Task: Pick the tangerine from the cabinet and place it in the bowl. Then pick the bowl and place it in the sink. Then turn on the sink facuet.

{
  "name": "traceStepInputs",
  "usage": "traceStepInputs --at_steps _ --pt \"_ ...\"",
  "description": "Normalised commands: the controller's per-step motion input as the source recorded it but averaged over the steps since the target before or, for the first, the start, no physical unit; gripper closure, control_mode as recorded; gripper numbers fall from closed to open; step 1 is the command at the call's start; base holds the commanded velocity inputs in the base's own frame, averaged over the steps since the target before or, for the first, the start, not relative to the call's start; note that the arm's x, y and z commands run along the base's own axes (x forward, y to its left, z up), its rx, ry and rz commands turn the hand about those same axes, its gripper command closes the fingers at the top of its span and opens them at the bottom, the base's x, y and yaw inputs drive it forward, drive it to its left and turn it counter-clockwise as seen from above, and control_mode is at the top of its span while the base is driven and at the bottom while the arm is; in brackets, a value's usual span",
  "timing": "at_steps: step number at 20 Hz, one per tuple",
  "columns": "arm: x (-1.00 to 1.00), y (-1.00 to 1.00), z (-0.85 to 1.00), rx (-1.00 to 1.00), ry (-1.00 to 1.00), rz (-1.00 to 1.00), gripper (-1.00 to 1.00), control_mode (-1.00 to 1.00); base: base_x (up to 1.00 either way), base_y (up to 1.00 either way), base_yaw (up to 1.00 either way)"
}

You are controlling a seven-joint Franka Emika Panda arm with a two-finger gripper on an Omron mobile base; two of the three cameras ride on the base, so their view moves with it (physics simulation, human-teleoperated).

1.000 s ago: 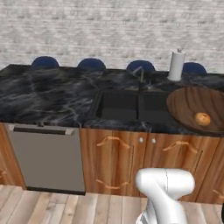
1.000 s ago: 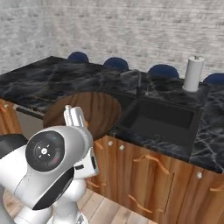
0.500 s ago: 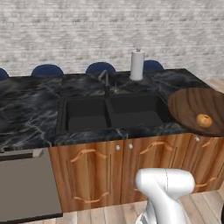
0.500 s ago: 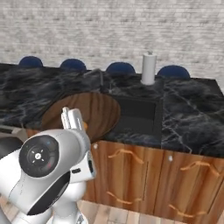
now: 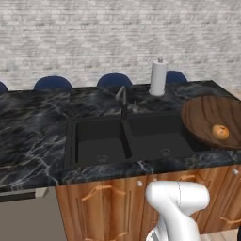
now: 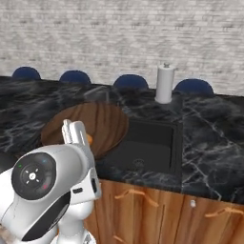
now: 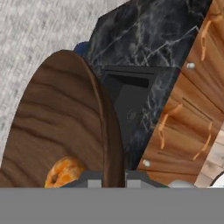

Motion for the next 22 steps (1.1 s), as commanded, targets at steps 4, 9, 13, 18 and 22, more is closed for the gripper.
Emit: traceStepInputs --at_steps 4,9,13,18,22 --pt "0.0 0.0 0.0 0.0 0.0 0.0 1.0 1.0 0.72 0.15 0.23" --pt "0.0 0.0 0.0 0.0 0.0 0.0 1.0 1.0 0.36 0.03 0.18" --pt "0.0 0.0 0.0 0.0 0.0 0.0 1.0 1.0 0.28 0.01 0.16" --pt "0.0 0.0 0.0 0.0 0.0 0.0 1.0 1.0 0.4 0.01 0.16" --pt "0.0 0.0 0.0 0.0 0.0 0.0 1.0 1.0 0.58 0.15 0.07"
